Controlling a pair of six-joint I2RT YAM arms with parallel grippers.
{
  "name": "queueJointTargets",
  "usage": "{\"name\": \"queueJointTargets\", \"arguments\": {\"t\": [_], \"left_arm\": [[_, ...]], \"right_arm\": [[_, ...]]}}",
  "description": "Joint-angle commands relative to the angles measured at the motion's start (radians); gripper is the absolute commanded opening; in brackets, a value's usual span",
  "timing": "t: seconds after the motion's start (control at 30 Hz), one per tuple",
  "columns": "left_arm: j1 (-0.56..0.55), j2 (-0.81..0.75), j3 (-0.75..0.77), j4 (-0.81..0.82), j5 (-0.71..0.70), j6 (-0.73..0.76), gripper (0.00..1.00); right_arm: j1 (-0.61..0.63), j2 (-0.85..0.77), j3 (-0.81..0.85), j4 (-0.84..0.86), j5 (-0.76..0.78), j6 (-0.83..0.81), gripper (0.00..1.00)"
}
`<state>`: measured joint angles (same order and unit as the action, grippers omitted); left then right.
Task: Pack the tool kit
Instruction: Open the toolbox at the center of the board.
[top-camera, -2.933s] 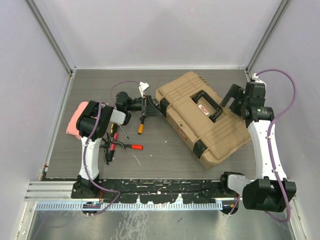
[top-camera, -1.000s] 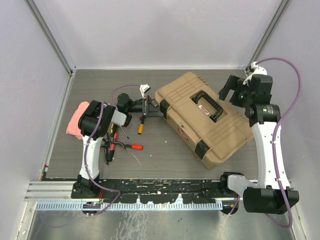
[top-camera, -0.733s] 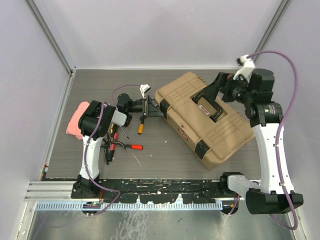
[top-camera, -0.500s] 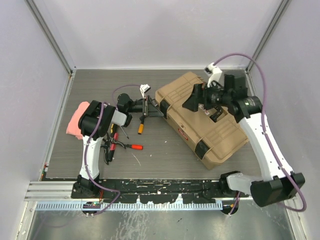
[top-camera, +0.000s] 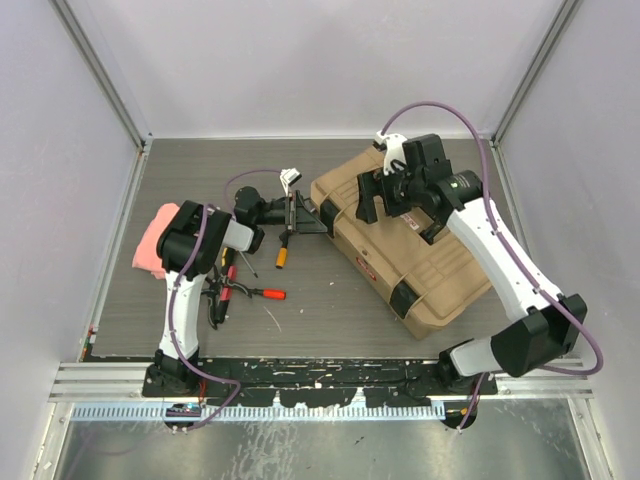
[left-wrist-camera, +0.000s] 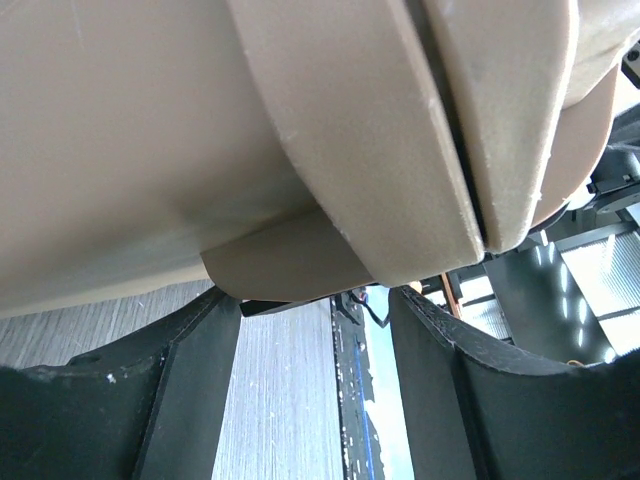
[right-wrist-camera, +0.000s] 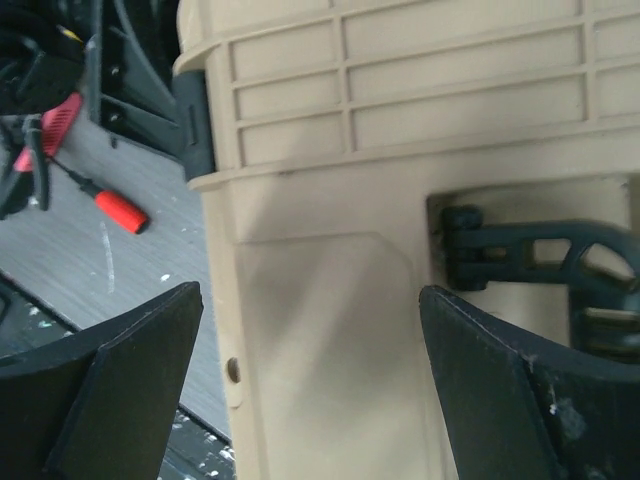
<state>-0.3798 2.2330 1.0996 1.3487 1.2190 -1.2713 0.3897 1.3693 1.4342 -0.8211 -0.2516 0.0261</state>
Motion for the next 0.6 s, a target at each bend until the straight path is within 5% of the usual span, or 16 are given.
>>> {"name": "queueJointTargets", "arguments": {"t": [0.0,0.57], "left_arm": [[-0.009,-0.026,0.049,0.082,-0.020,-0.003,0.61],[-0.007,-0.088,0.074,0.082,0.000,-0.072,0.54]], "right_arm": [[0.019,0.068,0.050,-0.016,0.067,-0.025,0.95],[0.077,0.044,-0.214,0.103,0.218,0.155,0.80]]}}
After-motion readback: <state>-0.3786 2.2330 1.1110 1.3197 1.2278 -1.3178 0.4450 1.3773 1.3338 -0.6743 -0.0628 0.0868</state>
